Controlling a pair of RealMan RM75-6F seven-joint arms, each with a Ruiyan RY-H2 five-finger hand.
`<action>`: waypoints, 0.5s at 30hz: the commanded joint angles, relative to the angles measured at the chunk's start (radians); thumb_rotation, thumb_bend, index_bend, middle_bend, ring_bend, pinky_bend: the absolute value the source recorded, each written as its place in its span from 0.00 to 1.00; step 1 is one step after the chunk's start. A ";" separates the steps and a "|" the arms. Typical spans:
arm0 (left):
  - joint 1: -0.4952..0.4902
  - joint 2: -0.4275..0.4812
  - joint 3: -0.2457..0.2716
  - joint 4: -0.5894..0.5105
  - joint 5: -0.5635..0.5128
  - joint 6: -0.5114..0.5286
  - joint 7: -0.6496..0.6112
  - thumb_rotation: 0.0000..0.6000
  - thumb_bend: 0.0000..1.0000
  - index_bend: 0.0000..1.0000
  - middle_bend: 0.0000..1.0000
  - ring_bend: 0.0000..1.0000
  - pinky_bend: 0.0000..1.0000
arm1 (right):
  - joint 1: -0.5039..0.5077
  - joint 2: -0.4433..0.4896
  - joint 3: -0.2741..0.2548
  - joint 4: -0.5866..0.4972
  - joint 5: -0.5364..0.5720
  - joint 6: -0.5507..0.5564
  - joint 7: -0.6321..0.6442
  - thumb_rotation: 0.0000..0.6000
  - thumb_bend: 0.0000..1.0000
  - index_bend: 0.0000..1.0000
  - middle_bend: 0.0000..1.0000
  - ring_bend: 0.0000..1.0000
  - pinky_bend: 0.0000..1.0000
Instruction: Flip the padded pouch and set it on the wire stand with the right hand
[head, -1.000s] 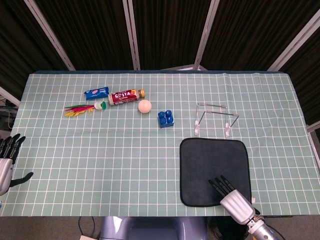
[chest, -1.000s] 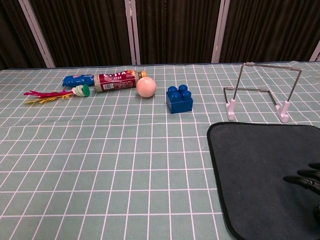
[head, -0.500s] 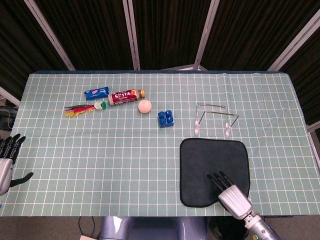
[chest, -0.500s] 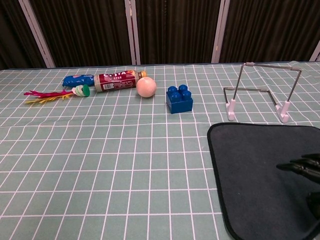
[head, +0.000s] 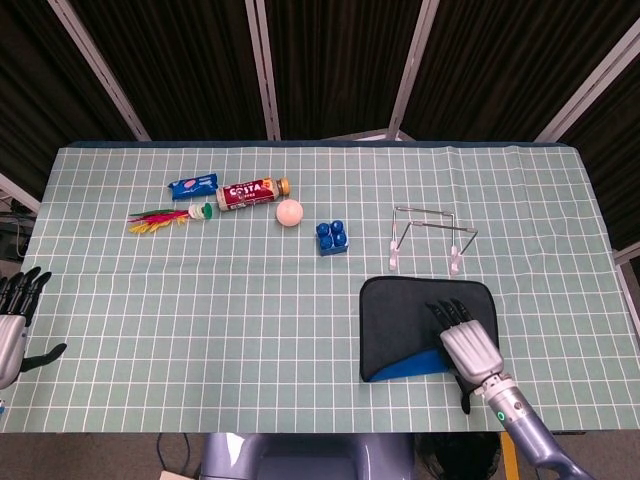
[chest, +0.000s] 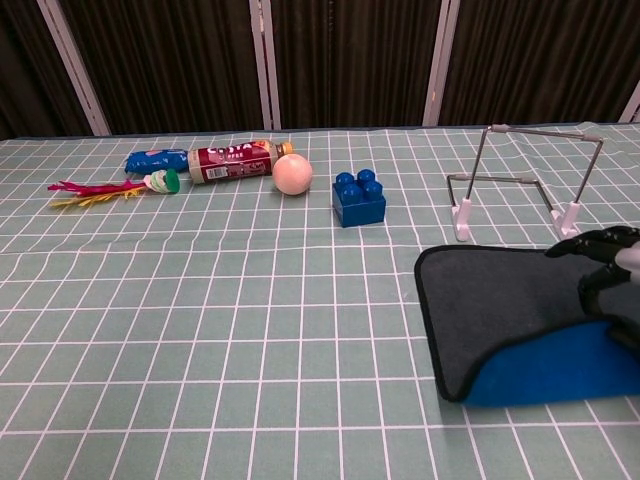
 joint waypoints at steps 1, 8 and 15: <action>-0.001 -0.001 -0.001 0.001 -0.003 -0.003 0.000 1.00 0.00 0.00 0.00 0.00 0.00 | 0.065 0.000 0.077 -0.027 0.157 -0.101 -0.093 1.00 0.42 0.61 0.06 0.00 0.00; -0.004 0.000 -0.005 0.006 -0.018 -0.013 -0.007 1.00 0.00 0.00 0.00 0.00 0.00 | 0.123 -0.038 0.131 -0.014 0.325 -0.132 -0.200 1.00 0.42 0.62 0.07 0.00 0.00; -0.009 0.000 -0.009 0.012 -0.030 -0.026 -0.012 1.00 0.00 0.00 0.00 0.00 0.00 | 0.160 -0.052 0.156 -0.003 0.403 -0.126 -0.223 1.00 0.42 0.62 0.07 0.00 0.00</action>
